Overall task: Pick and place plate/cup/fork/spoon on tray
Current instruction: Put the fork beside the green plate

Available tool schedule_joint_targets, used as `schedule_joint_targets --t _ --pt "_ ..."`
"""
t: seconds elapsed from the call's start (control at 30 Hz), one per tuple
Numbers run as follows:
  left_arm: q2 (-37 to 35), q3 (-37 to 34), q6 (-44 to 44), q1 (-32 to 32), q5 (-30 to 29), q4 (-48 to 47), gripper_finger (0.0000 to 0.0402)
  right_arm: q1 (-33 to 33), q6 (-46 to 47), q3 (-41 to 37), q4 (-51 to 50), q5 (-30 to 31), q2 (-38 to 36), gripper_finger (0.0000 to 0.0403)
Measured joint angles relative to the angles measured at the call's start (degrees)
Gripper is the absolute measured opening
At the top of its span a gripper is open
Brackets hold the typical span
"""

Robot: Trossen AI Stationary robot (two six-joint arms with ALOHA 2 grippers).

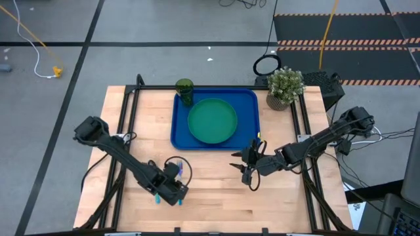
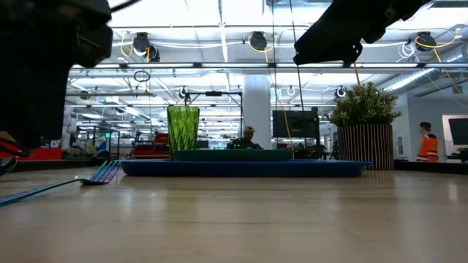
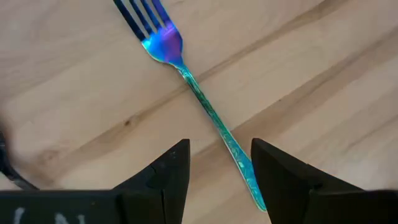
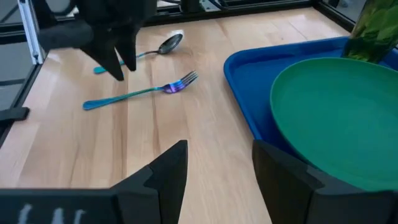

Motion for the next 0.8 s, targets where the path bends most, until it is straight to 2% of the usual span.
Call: schedule_joint_targets --t 0.2,0.33,0.57,0.8 --pt "1.01 0.00 -0.04 2.69 0.30 0.18 0.0172 0.00 -1.02 0.00 0.04 0.00 0.00 0.0174" --pt "1.01 0.00 0.77 4.05 -2.10 0.01 0.0172 0.00 -1.84 0.00 0.02 -0.09 0.00 0.0174" --pt "2.11 0.00 0.90 4.72 -2.70 -0.18 0.0172 0.00 -2.48 0.00 -0.01 -0.17 0.00 0.0174" --pt "6.25 0.00 1.90 5.69 0.85 0.20 0.0172 0.00 -2.68 0.00 -0.02 -0.20 0.00 0.0174"
